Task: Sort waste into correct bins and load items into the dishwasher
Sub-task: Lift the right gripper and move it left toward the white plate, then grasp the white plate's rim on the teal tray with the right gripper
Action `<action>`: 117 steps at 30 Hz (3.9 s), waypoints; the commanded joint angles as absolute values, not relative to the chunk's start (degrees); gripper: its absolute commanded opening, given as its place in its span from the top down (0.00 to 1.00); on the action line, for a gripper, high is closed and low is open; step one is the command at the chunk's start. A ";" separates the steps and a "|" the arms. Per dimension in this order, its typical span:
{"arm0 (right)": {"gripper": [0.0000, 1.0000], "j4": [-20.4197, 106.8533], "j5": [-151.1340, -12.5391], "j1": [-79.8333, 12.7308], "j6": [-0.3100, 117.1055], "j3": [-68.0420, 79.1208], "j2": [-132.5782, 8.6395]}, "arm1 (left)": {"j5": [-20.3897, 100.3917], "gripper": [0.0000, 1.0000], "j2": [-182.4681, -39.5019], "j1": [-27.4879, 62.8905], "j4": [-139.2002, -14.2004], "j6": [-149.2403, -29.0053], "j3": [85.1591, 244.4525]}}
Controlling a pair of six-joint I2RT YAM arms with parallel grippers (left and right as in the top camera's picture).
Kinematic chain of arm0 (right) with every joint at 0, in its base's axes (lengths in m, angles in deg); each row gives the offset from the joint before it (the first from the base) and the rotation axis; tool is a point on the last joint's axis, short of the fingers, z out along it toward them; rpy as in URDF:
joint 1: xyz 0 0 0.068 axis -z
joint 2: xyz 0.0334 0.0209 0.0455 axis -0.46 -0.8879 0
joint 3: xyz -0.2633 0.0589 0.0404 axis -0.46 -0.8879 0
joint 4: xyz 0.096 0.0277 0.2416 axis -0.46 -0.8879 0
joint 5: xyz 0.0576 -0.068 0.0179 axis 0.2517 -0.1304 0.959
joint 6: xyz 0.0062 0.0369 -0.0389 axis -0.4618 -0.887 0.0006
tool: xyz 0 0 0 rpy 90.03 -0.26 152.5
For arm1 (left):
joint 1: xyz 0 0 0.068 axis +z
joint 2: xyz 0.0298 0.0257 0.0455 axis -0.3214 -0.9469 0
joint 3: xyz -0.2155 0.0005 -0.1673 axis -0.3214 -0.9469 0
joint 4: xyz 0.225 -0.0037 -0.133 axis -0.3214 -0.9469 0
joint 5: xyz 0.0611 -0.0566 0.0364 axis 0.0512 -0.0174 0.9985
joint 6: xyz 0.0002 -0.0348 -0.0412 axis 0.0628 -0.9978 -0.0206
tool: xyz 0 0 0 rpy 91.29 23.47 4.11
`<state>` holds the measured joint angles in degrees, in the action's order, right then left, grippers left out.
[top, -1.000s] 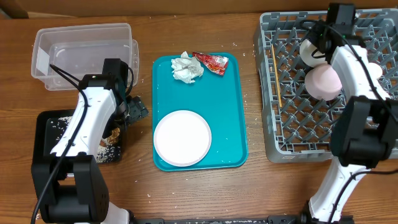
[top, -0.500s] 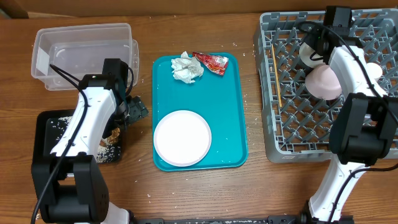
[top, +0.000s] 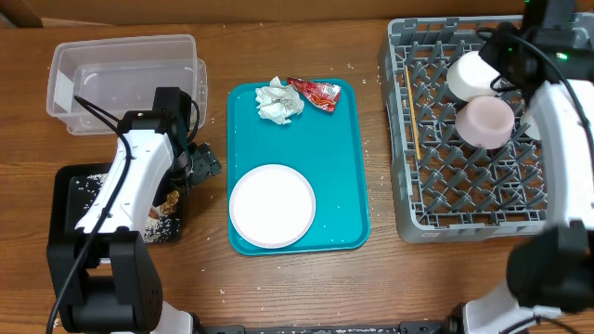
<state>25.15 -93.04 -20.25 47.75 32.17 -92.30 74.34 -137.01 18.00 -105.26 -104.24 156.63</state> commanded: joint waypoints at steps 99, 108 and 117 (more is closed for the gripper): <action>0.73 15.05 -84.25 -66.06 48.41 17.37 -109.74 | 75.13 0.00 -137.60 18.00 -105.21 -105.40 156.65; 0.70 14.66 -83.81 -66.09 48.45 17.37 -110.55 | 75.10 0.00 -137.60 17.97 -105.21 -105.40 156.65; 0.71 16.72 -83.84 -66.37 48.45 16.72 -110.87 | 75.10 0.00 -137.60 18.00 -105.19 -105.40 156.65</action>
<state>15.53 -84.12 -66.04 48.80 17.51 -110.24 74.34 -137.01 18.00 -105.26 -104.24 156.63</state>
